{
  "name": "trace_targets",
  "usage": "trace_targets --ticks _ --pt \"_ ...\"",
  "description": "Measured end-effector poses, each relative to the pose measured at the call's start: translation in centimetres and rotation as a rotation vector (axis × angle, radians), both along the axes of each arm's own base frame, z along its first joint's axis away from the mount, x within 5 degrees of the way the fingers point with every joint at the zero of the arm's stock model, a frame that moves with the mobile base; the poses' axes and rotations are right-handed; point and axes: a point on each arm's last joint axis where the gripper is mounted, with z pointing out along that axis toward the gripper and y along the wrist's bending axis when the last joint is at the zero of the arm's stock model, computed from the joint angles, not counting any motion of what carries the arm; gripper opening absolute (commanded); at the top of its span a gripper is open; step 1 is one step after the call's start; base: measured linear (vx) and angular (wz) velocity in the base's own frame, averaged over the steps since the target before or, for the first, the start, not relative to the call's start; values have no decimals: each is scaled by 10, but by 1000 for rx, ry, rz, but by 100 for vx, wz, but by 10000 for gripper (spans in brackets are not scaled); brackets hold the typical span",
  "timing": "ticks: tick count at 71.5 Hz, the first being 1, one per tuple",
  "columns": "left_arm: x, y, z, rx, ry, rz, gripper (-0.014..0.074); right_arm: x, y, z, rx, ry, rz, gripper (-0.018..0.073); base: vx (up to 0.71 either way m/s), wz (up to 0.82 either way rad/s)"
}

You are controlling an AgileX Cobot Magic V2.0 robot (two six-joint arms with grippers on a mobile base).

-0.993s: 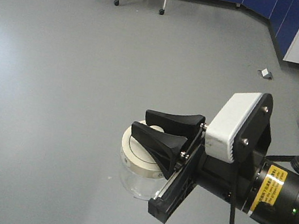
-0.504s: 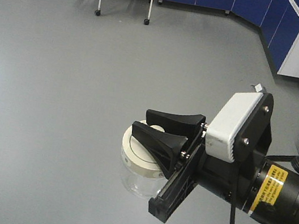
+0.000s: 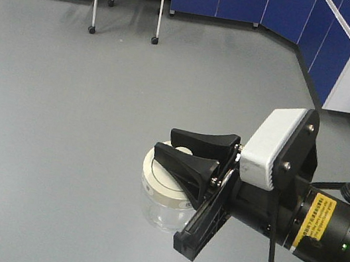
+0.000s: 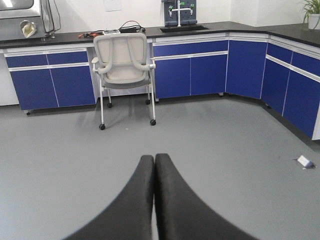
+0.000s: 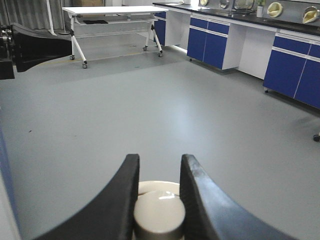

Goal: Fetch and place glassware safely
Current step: 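Drive across the lab floor toward the blue cabinets carrying the jar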

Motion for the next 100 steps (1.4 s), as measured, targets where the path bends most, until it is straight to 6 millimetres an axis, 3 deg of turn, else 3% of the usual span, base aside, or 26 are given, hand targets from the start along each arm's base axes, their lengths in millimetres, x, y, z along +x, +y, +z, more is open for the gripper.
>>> trace_targets --ticks 100 --pt "0 0 0 0 0 0 -7 0 0 0 0 0 0 0 63 4"
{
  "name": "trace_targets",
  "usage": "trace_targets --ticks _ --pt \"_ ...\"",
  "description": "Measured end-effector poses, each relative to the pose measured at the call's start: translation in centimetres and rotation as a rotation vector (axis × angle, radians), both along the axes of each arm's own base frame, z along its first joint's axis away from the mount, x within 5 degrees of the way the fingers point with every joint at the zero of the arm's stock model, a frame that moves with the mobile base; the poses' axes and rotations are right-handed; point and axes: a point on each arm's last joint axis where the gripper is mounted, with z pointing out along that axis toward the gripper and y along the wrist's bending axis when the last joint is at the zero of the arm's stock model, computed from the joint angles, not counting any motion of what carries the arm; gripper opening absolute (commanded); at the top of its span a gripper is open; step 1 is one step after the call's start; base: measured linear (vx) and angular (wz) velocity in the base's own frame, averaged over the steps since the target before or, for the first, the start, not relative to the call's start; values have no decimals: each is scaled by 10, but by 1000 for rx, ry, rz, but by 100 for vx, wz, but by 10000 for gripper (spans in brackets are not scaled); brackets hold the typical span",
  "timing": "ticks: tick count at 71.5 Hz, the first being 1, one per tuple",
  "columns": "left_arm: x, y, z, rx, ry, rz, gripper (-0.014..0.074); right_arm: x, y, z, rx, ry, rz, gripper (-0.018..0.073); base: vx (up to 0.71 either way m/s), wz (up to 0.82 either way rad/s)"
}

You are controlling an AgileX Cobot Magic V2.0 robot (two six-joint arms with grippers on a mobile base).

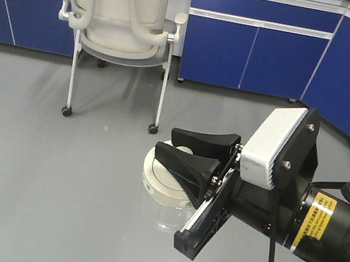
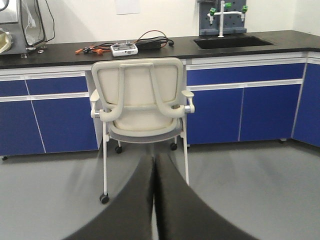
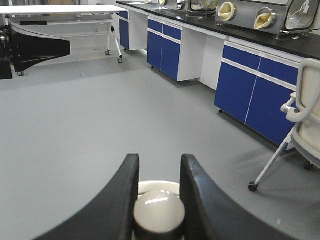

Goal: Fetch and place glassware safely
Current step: 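Drive across the lab floor toward the blue cabinets carrying the jar, then turn and approach the black benchtop with the jar held above it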

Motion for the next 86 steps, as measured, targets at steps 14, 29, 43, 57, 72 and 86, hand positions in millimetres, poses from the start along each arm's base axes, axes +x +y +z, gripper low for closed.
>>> trace_targets --ticks 14,29,43,57,72,86 --pt "0 0 0 0 0 0 -7 0 0 0 0 0 -1 0 57 4" --pt "0 0 0 0 0 0 -7 0 0 0 0 0 -1 0 47 -13" --pt "0 0 0 0 0 0 -7 0 0 0 0 0 -1 0 38 -38" --pt "0 0 0 0 0 0 -7 0 0 0 -2 1 -2 0 32 -64" --pt "0 0 0 0 0 0 -7 0 0 0 -2 1 -2 0 27 -84" --pt "0 0 0 0 0 0 -7 0 0 0 -2 1 -3 0 24 -92"
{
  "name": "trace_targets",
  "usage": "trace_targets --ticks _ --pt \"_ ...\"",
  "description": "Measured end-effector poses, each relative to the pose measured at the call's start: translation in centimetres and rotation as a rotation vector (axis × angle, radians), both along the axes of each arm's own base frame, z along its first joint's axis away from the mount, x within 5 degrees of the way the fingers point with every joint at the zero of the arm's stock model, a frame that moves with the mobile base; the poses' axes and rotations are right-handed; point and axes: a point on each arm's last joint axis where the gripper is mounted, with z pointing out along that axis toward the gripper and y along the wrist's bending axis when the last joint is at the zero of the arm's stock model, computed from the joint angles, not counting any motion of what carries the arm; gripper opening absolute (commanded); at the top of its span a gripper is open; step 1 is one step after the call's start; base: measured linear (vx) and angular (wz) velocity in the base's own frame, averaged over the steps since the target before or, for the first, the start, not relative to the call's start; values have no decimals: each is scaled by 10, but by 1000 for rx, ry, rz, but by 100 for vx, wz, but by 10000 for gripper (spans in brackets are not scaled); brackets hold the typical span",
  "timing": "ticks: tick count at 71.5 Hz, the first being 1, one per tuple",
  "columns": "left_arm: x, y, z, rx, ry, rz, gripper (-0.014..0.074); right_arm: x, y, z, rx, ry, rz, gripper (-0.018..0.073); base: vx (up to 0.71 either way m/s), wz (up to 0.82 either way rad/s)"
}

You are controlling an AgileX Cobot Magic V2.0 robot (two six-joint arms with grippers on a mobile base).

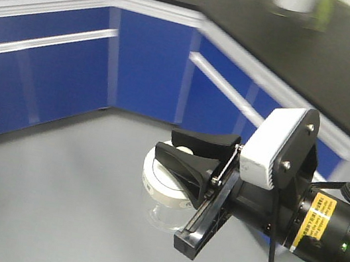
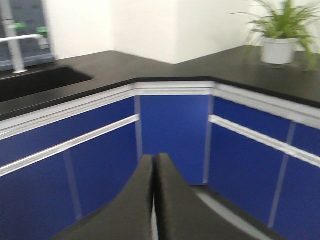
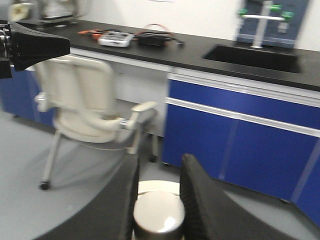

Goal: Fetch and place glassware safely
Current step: 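Turn and approach the black benchtop with the jar held above it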

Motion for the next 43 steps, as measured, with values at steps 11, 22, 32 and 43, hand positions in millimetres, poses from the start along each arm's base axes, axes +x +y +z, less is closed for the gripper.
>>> trace_targets --ticks 11,22,32,43 --pt "0 0 0 0 0 0 -7 0 0 0 -1 0 -1 0 23 -88" --pt "0 0 0 0 0 0 -7 0 0 0 -1 1 -1 0 20 -81" --pt "0 0 0 0 0 0 -7 0 0 0 -1 1 -2 0 19 -75" --pt "0 0 0 0 0 0 -7 0 0 0 -1 1 -2 0 18 -70"
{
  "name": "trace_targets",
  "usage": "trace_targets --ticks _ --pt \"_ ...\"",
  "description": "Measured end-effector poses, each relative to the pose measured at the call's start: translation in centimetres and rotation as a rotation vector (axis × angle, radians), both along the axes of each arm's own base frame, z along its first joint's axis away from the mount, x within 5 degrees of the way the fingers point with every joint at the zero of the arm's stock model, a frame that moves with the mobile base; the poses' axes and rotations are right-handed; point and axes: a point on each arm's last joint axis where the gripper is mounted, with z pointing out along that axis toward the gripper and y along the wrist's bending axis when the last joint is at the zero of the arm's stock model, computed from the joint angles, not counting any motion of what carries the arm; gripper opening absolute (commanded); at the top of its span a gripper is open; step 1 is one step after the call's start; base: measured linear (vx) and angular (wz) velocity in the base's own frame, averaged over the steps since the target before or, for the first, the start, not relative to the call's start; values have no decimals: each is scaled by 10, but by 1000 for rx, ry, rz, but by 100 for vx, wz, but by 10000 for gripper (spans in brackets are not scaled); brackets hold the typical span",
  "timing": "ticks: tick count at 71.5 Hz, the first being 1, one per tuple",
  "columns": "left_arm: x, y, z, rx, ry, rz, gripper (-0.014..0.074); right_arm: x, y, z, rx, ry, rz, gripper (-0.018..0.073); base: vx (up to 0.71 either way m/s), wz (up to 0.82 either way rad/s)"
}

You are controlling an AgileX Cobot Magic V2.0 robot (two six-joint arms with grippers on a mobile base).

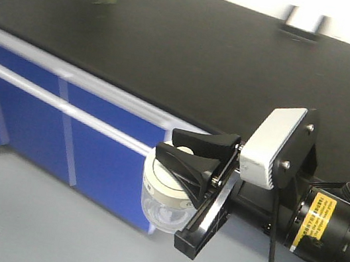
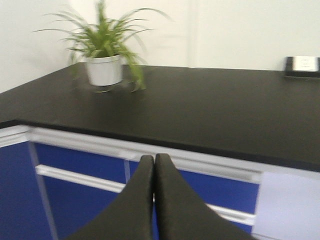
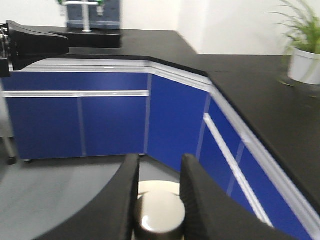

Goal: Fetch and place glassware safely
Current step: 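Turn and approach the black benchtop with the jar held above it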

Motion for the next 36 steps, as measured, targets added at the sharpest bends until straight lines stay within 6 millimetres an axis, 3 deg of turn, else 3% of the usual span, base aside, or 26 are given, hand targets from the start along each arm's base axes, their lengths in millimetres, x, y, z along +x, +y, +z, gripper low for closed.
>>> trace_targets --ticks 36 --pt "0 0 0 0 0 0 -7 0 0 0 -1 0 -1 0 19 -58"
